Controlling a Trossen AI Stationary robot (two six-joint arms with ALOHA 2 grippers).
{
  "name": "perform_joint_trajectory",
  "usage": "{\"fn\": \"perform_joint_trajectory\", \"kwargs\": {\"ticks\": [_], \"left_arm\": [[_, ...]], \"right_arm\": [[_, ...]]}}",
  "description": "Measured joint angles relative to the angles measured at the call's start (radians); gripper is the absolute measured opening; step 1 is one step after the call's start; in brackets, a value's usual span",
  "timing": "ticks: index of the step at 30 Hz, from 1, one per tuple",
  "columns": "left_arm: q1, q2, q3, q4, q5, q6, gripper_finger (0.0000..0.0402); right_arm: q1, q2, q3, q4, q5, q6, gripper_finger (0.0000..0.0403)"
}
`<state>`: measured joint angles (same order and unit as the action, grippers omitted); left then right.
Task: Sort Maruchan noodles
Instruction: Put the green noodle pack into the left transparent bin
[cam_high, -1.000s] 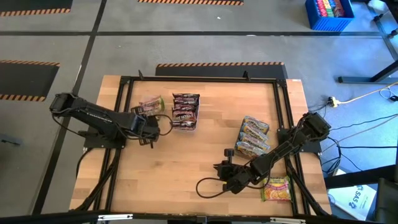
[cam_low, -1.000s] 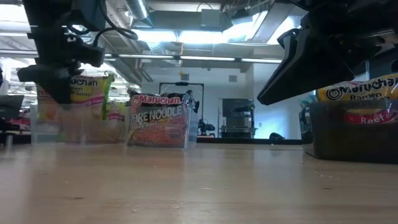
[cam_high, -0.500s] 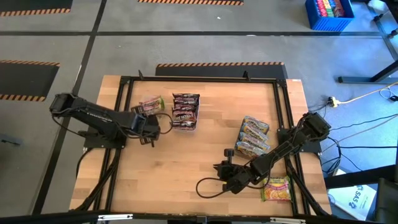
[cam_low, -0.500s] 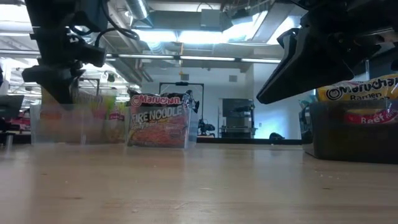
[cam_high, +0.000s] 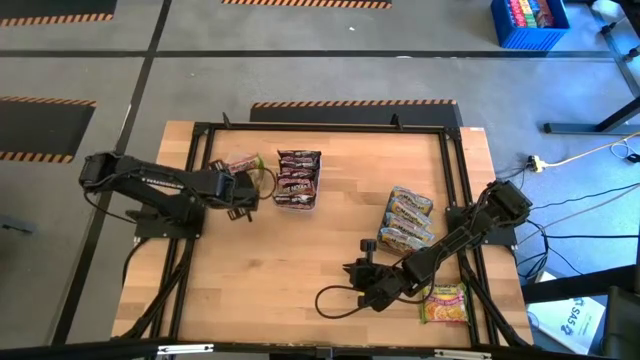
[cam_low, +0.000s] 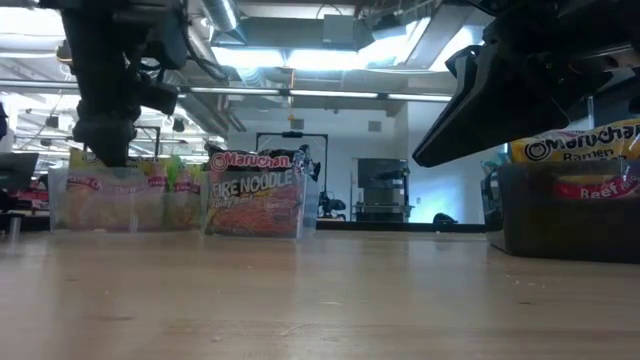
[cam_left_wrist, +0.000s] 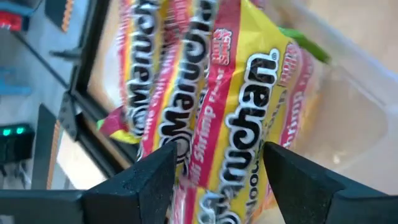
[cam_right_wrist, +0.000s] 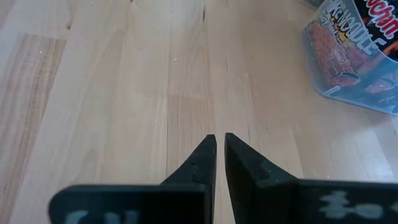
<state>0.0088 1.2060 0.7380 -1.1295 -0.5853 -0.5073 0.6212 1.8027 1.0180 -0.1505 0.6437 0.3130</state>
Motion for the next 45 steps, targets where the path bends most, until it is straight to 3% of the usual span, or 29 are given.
{"fn": "perform_joint_trajectory", "kwargs": {"ticks": [13,20,23,26,30,34,40,45], "left_arm": [[0.047,-0.011,0.004,0.009,0.042,-0.033,0.0234],[-0.014,-0.081,0.109,-0.004,0.06,-0.037,0.0234],[-0.06,-0.121,0.159,0.034,0.069,-0.059,0.0234],[-0.141,-0.156,0.167,0.171,0.095,-0.059,0.0234],[-0.27,-0.171,0.141,0.383,0.098,-0.067,0.0234],[-0.392,-0.151,0.099,0.573,0.102,-0.065,0.0234],[-0.504,-0.094,0.074,0.733,0.1,-0.066,0.0234],[-0.552,-0.052,0.072,0.76,0.096,-0.067,0.0234]], "right_arm": [[0.0,0.0,0.0,0.004,-0.047,0.0,0.0018],[-0.006,0.0,0.007,0.049,-0.088,-0.007,0.0018],[-0.012,-0.01,0.046,-0.038,-0.143,-0.018,0.0018],[0.005,-0.052,0.106,-0.174,-0.209,0.024,0.0018],[0.053,-0.122,0.19,-0.441,-0.387,0.196,0.0018],[0.122,-0.181,0.211,-0.595,-0.624,0.502,0.0018],[0.292,-0.186,0.206,-0.875,-0.754,0.975,0.0018],[0.372,-0.184,0.115,-0.945,-0.802,1.092,0.0018]]}}
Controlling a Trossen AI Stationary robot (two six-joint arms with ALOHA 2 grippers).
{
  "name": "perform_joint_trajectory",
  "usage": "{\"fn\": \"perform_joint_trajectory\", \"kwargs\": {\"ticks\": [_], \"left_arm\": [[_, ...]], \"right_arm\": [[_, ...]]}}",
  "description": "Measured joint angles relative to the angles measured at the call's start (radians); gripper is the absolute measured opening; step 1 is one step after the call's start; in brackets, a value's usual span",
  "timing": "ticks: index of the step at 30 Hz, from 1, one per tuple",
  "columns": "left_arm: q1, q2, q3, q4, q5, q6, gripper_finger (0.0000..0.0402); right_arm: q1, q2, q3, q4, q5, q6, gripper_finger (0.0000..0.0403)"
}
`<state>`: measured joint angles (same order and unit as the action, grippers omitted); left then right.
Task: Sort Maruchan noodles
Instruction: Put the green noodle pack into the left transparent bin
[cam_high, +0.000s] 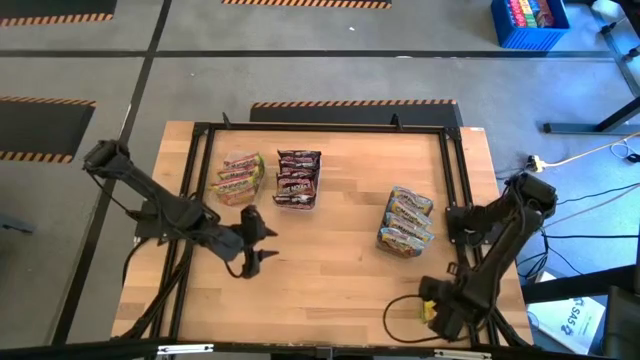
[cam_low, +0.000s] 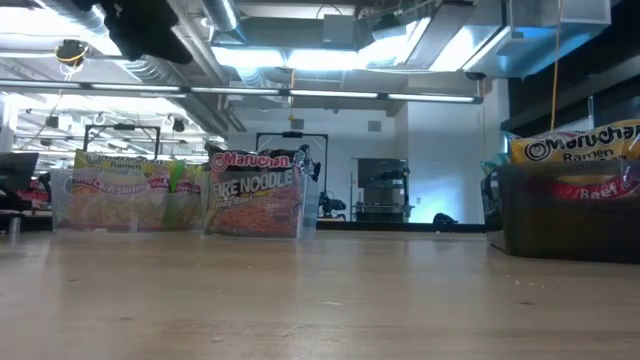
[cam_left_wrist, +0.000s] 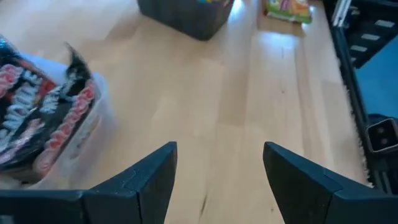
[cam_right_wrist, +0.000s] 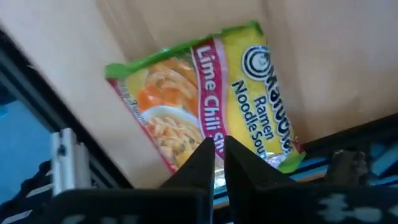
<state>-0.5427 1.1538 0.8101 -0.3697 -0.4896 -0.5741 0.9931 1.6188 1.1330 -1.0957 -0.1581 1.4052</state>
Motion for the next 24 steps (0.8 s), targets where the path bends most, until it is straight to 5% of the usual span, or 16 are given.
{"fn": "perform_joint_trajectory", "kwargs": {"ticks": [9,24], "left_arm": [[-0.043,0.085,0.0,0.024,0.001,-0.027,0.0234],[-0.049,0.116,0.001,0.078,-0.015,-0.054,0.0234]], "right_arm": [[-0.016,0.04,-0.181,0.258,-0.072,-0.106,0.0018],[-0.254,0.106,-0.157,0.651,0.315,-0.364,0.0018]]}}
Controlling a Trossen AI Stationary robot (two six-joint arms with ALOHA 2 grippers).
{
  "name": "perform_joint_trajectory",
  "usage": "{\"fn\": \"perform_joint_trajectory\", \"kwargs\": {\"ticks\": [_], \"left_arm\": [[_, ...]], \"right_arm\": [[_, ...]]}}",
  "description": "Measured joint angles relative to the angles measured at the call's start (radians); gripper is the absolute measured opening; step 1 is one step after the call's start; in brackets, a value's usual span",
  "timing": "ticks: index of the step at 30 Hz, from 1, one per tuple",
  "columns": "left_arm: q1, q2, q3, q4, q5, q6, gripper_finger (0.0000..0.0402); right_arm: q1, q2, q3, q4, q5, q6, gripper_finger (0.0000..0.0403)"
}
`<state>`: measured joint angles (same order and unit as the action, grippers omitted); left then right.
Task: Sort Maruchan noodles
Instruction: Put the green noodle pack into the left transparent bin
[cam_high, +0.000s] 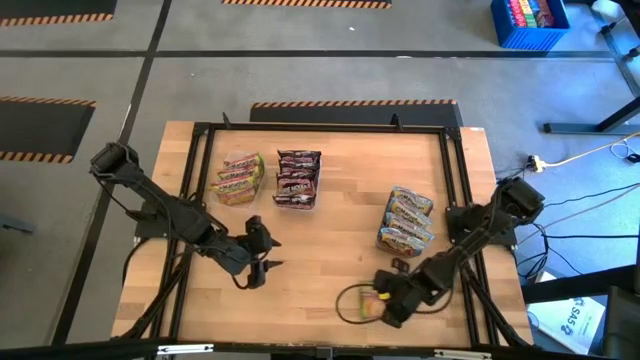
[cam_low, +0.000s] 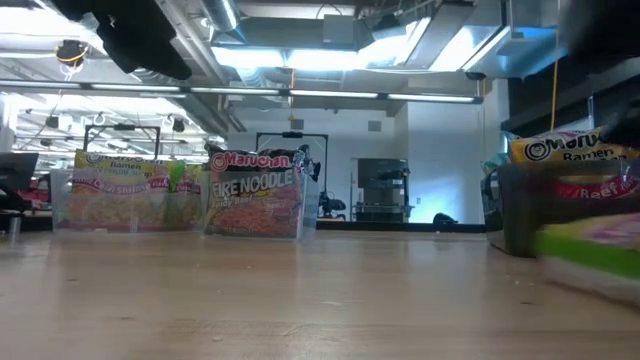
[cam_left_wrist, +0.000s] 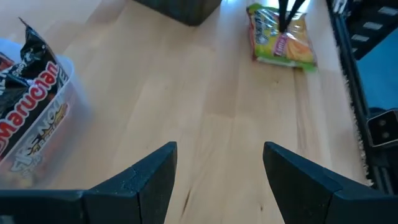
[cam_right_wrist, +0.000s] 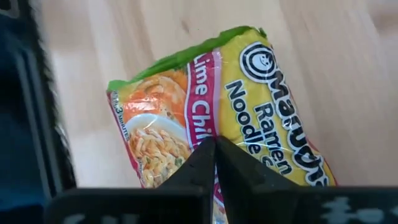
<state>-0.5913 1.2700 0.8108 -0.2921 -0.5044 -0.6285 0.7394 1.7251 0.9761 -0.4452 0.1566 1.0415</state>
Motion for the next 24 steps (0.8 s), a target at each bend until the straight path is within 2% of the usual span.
{"fn": "perform_joint_trajectory", "kwargs": {"ticks": [5,13,20,24], "left_arm": [[-0.005,0.055,0.001,0.008,-0.006,0.001,0.0234],[-0.006,0.218,0.0,0.138,-0.009,-0.013,0.0234],[0.007,0.413,0.0,0.36,-0.017,0.036,0.0234],[0.035,0.477,0.0,0.42,-0.015,0.033,0.0234]], "right_arm": [[-0.07,0.077,0.003,0.174,0.016,-0.14,0.0018],[-0.173,0.102,-0.005,0.358,0.177,-0.366,0.0018],[-0.286,0.123,-0.006,0.455,0.174,-0.464,0.0018],[-0.331,0.163,-0.003,0.538,0.151,-0.506,0.0018]]}}
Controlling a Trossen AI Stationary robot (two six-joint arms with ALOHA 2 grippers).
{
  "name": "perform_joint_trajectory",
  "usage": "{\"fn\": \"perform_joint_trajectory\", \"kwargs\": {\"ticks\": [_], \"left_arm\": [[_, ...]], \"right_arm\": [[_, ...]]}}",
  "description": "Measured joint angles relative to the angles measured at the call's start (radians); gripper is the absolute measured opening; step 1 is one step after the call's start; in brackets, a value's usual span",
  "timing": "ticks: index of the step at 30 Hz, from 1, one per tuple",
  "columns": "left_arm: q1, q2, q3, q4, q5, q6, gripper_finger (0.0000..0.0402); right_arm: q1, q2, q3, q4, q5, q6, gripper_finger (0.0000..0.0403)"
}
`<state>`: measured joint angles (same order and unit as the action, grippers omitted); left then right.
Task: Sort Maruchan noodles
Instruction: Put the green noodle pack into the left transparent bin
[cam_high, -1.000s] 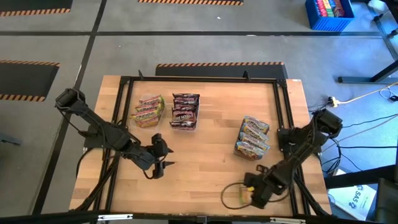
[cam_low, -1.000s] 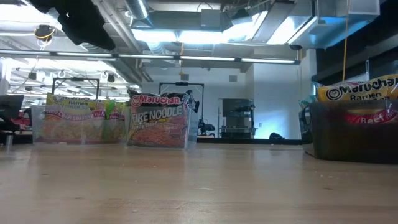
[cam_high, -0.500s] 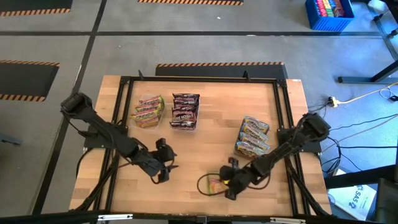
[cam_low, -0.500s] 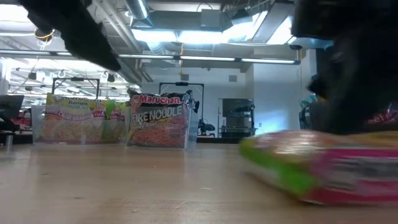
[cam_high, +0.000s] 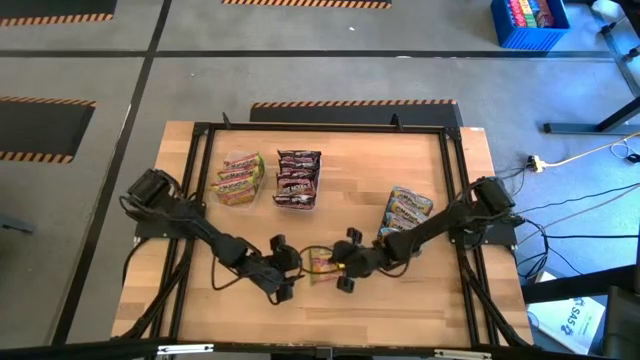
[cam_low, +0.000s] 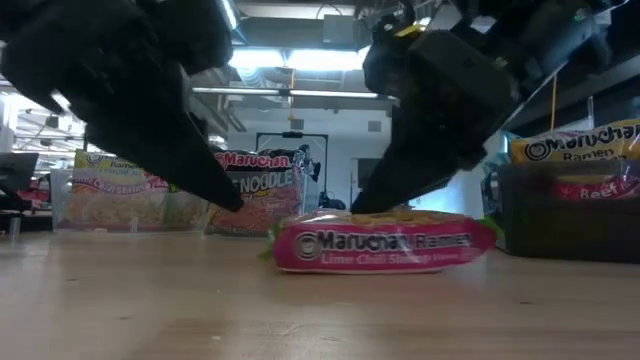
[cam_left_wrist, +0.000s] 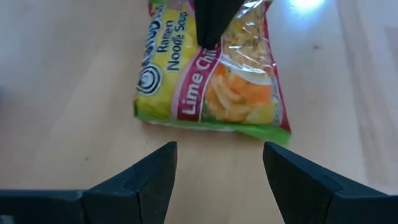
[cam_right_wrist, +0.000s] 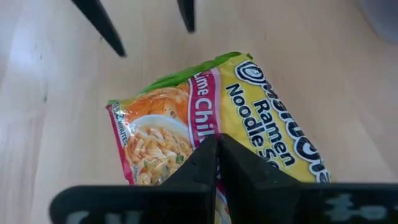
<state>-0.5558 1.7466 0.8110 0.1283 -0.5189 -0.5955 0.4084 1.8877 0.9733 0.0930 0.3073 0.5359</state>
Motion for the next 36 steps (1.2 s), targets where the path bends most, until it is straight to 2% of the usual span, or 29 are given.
{"fn": "perform_joint_trajectory", "kwargs": {"ticks": [4,8,16,19,25,29,32,36], "left_arm": [[0.022,0.005,0.0,0.003,0.037,-0.029,0.0234],[0.026,0.005,0.0,0.015,0.071,-0.04,0.0234],[0.026,0.005,0.001,0.065,0.065,-0.049,0.0234],[0.025,0.004,0.001,0.119,0.032,0.003,0.0234],[0.032,0.004,0.001,0.149,-0.037,0.082,0.0234],[0.041,0.024,0.001,0.149,-0.047,0.103,0.0234],[0.048,0.074,0.001,0.159,-0.049,0.105,0.0234],[0.057,0.13,0.001,0.157,-0.048,0.077,0.0234]], "right_arm": [[-0.01,0.0,0.004,0.018,-0.004,-0.073,0.0018],[0.012,-0.081,0.032,-0.105,-0.017,-0.093,0.0018],[0.039,-0.203,0.058,-0.461,-0.191,0.199,0.0031],[0.036,-0.199,0.053,-0.54,-0.221,0.243,0.0068],[0.001,-0.192,0.02,-0.48,-0.206,0.355,0.0199],[-0.029,-0.193,-0.022,-0.402,-0.205,0.399,0.0275],[-0.046,-0.198,-0.048,-0.309,-0.206,0.4,0.0306],[-0.056,-0.197,-0.049,-0.296,-0.194,0.404,0.0314]]}}
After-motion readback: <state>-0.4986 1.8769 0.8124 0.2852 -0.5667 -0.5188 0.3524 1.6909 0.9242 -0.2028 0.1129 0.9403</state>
